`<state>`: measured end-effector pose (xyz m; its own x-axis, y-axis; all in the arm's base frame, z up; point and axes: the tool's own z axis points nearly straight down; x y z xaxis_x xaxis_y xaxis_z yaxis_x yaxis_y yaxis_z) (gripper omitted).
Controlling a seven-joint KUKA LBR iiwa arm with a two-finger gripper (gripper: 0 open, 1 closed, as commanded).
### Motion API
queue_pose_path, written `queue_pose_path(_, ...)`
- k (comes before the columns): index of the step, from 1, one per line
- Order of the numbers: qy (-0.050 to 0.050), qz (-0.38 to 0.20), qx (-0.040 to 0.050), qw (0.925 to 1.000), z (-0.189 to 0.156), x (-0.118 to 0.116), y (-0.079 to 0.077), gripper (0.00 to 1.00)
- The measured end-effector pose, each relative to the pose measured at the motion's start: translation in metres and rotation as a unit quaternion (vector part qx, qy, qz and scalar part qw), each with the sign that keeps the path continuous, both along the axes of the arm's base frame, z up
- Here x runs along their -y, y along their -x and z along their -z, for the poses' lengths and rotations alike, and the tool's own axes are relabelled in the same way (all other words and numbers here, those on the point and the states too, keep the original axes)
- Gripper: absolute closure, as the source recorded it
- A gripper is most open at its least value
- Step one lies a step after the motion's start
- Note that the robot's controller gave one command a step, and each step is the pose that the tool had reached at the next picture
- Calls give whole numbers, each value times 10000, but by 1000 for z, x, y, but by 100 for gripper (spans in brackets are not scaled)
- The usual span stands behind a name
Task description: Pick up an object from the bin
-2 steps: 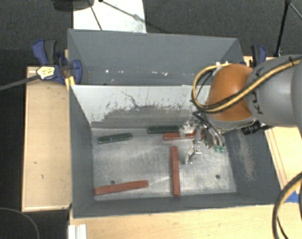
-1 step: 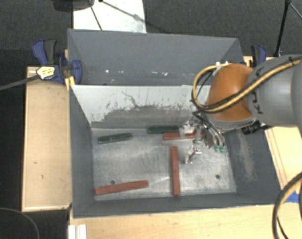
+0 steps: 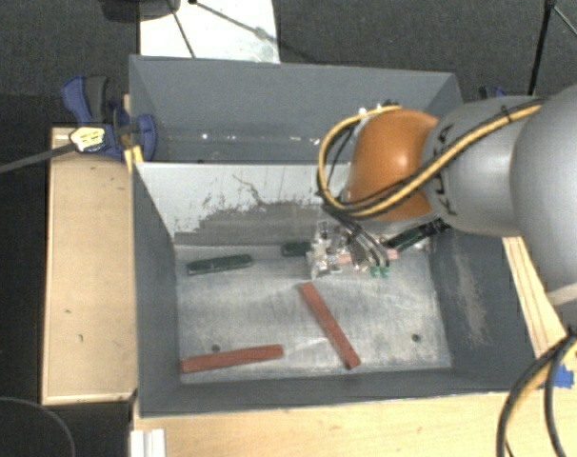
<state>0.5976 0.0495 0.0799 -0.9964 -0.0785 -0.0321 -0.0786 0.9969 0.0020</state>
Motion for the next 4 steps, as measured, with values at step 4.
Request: queue_pose_path(4, 22, -448, -149, 9989, -46, -21, 92, 0)
